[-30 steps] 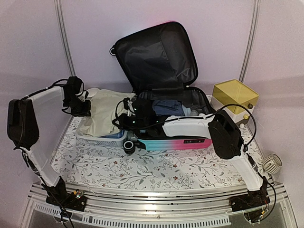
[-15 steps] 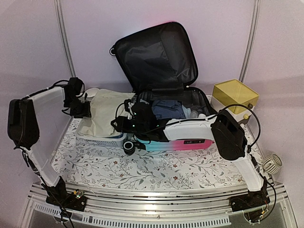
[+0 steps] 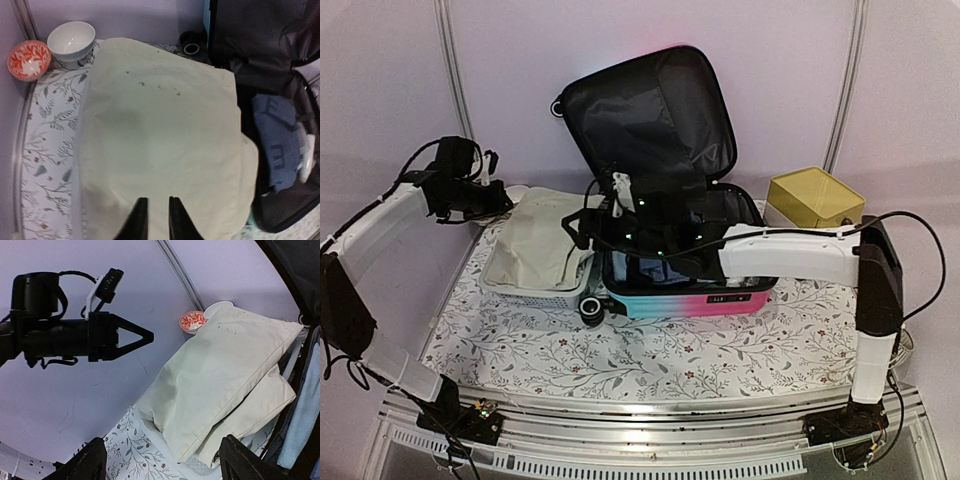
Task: Open, take out, and arrange the luggage
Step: Place the clothes in the bin, then adjust the clothes in the bin, then pick up the clothes from the opened luggage.
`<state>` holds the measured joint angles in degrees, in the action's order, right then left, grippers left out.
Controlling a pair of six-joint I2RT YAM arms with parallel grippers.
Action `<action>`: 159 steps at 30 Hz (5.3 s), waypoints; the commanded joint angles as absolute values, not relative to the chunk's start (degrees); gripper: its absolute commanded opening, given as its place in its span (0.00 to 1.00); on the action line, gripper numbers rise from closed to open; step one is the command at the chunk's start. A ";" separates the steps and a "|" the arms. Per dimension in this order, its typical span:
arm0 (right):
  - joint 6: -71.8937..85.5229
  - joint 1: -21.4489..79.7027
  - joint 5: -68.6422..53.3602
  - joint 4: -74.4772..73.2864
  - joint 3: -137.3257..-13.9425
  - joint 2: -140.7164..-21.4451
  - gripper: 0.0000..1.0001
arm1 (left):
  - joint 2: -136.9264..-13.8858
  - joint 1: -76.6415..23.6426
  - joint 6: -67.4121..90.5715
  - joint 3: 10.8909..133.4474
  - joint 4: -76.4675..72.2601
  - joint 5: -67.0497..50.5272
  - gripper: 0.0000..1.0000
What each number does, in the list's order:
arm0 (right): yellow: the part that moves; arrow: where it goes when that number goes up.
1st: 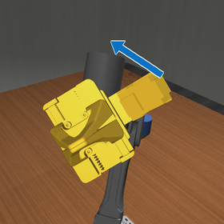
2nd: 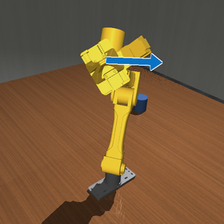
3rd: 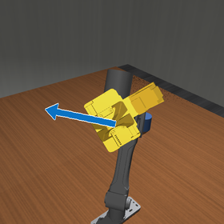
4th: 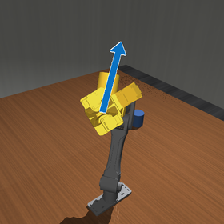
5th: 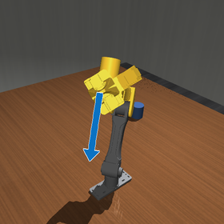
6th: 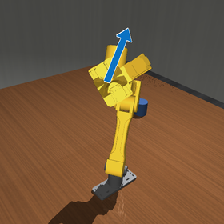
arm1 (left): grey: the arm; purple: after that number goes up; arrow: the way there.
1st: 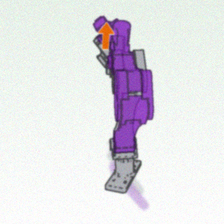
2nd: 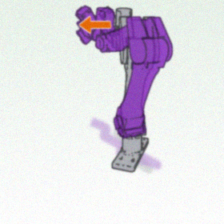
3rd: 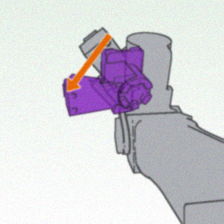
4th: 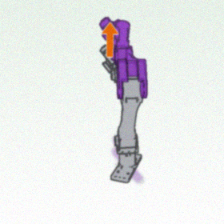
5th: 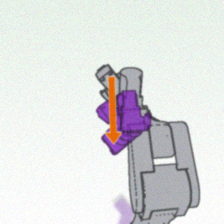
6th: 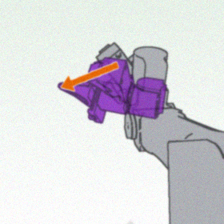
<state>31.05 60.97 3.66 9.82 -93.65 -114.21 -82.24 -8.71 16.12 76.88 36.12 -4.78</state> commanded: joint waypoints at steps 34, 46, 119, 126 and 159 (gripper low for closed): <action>27.80 49.61 8.93 5.86 -61.47 -79.56 0.77 | -100.71 -17.03 22.34 68.81 -8.49 -14.95 0.00; 28.42 49.45 8.57 5.50 -60.43 -78.89 0.76 | -117.29 -17.14 26.22 71.30 -10.97 -17.10 0.00; 22.13 26.20 -13.25 -22.65 -72.98 -90.37 0.89 | -61.01 -21.35 23.27 41.58 -4.55 -21.34 0.93; 22.72 26.24 -20.08 -24.11 -81.34 -102.60 0.78 | -72.61 -29.21 30.52 45.54 -9.73 -20.36 0.73; 28.25 27.38 -17.90 -18.66 -86.81 -116.57 0.23 | -114.29 -43.67 48.33 82.64 10.90 3.19 0.71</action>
